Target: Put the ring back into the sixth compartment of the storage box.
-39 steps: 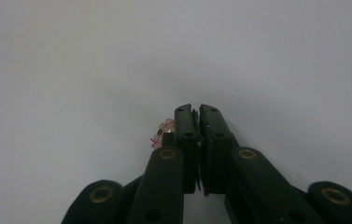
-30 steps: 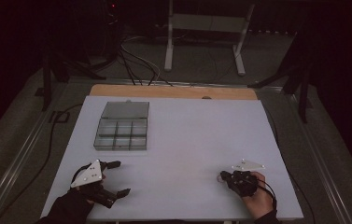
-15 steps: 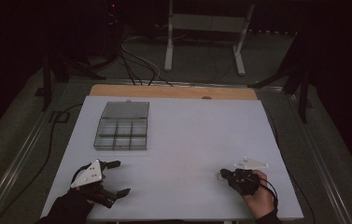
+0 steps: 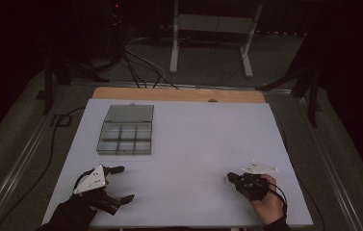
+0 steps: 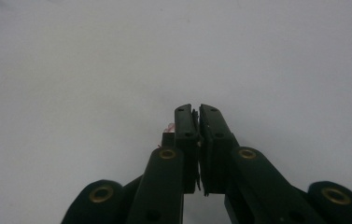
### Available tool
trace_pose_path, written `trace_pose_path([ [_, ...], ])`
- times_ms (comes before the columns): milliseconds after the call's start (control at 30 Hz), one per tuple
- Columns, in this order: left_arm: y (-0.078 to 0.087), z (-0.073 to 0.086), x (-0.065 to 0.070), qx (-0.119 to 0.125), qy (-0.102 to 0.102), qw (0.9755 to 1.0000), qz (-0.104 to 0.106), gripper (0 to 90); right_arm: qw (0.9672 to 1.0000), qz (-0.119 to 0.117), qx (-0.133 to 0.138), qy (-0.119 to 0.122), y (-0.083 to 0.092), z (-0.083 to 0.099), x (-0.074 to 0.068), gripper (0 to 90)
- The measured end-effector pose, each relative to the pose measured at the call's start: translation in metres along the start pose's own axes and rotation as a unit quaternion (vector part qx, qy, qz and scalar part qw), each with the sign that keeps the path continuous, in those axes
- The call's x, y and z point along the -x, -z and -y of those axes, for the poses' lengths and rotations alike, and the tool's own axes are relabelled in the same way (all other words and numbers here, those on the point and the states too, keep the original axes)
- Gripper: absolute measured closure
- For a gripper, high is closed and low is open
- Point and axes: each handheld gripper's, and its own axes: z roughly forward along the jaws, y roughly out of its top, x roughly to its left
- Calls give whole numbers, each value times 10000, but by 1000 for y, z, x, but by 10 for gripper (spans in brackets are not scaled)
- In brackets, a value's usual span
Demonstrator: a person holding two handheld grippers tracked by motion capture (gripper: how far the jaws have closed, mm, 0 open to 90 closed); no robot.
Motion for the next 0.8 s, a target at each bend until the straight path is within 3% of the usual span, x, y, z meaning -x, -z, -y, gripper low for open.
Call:
trace_pose_path([
  [800, 0, 0, 0, 1, 5, 10000, 4, 4, 9999, -117, 70, -38, 2, -9, -2, 873],
])
